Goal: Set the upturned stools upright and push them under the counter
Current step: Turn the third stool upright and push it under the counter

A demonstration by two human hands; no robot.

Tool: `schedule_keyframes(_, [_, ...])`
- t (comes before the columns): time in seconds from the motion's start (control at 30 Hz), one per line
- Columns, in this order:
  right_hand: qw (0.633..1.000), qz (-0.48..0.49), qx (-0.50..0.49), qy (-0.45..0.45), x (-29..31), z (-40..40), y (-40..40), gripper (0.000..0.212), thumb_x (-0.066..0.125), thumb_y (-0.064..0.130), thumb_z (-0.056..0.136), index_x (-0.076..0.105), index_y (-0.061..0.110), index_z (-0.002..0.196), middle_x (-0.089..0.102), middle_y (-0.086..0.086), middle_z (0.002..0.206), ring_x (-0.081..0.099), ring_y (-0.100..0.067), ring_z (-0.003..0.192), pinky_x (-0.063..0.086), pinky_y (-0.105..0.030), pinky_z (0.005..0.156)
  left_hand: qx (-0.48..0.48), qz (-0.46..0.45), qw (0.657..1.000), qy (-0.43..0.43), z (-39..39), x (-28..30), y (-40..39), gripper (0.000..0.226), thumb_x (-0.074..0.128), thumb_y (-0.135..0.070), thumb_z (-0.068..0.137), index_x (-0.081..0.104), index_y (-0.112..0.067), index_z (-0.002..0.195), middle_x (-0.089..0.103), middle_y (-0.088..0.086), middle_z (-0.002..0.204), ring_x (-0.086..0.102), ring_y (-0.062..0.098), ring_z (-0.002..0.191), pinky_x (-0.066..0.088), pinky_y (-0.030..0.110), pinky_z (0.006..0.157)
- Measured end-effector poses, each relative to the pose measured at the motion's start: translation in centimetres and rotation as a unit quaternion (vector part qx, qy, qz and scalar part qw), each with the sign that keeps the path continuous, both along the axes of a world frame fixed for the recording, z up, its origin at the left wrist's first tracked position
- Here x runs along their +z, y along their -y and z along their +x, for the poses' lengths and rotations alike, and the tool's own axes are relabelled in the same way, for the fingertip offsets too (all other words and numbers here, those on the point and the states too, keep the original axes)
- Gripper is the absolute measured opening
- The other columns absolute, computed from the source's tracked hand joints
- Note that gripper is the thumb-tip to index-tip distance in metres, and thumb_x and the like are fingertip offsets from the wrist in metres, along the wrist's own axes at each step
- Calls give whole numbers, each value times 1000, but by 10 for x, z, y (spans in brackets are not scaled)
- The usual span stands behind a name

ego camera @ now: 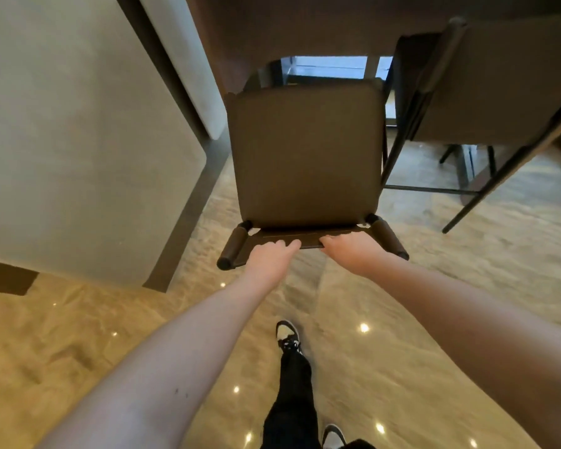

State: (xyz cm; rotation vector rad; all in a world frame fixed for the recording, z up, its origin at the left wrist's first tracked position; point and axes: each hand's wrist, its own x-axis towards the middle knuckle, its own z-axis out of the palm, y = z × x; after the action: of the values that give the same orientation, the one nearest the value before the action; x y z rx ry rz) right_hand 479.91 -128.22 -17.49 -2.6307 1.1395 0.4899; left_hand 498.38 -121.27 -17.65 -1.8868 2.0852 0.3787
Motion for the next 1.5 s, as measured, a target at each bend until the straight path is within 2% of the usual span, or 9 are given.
schedule_keyframes(0.1, [999, -27, -32, 12, 23, 4, 42, 44, 27, 48, 104, 48, 25, 135, 70, -3, 100, 69, -25, 86, 51, -37, 65, -35, -52, 998, 3, 21, 16, 40, 56, 46, -7, 96, 28, -25, 146, 60, 11, 110, 66, 33, 92, 52, 47, 83])
schedule_keyframes(0.23, [996, -47, -69, 26, 49, 16, 100, 49, 21, 56, 101, 43, 35, 140, 71, -2, 100, 69, -23, 85, 44, -34, 60, -54, -95, 994, 15, 44, 33, 108, 51, 42, -5, 95, 33, -25, 142, 55, 10, 115, 58, 31, 105, 20, 65, 113])
schedule_keyframes(0.3, [994, -53, -83, 43, 60, 21, 128, 50, 20, 60, 99, 46, 38, 136, 71, -1, 97, 69, -25, 86, 48, -36, 64, -70, -101, 992, -5, 52, 45, 138, 50, 43, -5, 95, 35, -23, 140, 53, 10, 120, 59, 33, 107, 30, 60, 109])
schedule_keyframes(0.37, [993, -51, -95, 44, 71, 28, 156, 49, 18, 62, 98, 48, 41, 132, 65, 3, 84, 69, -23, 79, 52, -37, 66, -106, -119, 987, -22, 64, 57, 168, 48, 46, -4, 94, 37, -20, 138, 53, 10, 113, 63, 34, 97, 47, 48, 82])
schedule_keyframes(0.47, [990, -62, -115, 60, 80, 39, 191, 53, 14, 62, 97, 49, 43, 131, 56, 7, 80, 67, -22, 79, 46, -35, 59, -129, -115, 984, -41, 79, 77, 212, 45, 47, 0, 91, 40, -19, 132, 51, 8, 105, 64, 36, 83, 38, 41, 56])
schedule_keyframes(0.67, [982, -73, -127, 119, 94, 54, 261, 92, -12, 80, 70, 51, 45, 128, 58, 10, 82, 57, -16, 71, 33, -27, 48, -149, -102, 983, -44, 103, 103, 289, 51, 45, 7, 85, 40, -21, 127, 38, 1, 90, 61, 34, 74, 37, 39, 56])
schedule_keyframes(0.9, [980, -126, -111, 107, 98, 69, 341, 85, -6, 82, 76, 59, 37, 110, 53, 13, 61, 51, -2, 53, 36, -25, 45, -159, -132, 976, -62, 127, 107, 367, 15, 46, -23, 103, 37, -29, 114, 44, -6, 83, 48, 21, 58, 30, 30, 49])
schedule_keyframes(1.13, [986, -117, -82, 83, 111, 92, 431, 72, 10, 75, 86, 63, 30, 106, 53, 13, 62, 51, -3, 53, 35, -24, 47, -144, -146, 977, -55, 145, 112, 447, 19, 45, -30, 104, 37, -32, 122, 60, -3, 97, 64, 20, 69, 53, 32, 58])
schedule_keyframes(1.5, [988, -82, -73, 105, 117, 107, 502, 77, 7, 75, 86, 65, 29, 108, 55, 14, 64, 52, -3, 56, 30, -23, 47, -129, -137, 980, -68, 160, 118, 510, 29, 45, -43, 102, 42, -33, 129, 65, -2, 114, 69, 21, 87, 58, 34, 70])
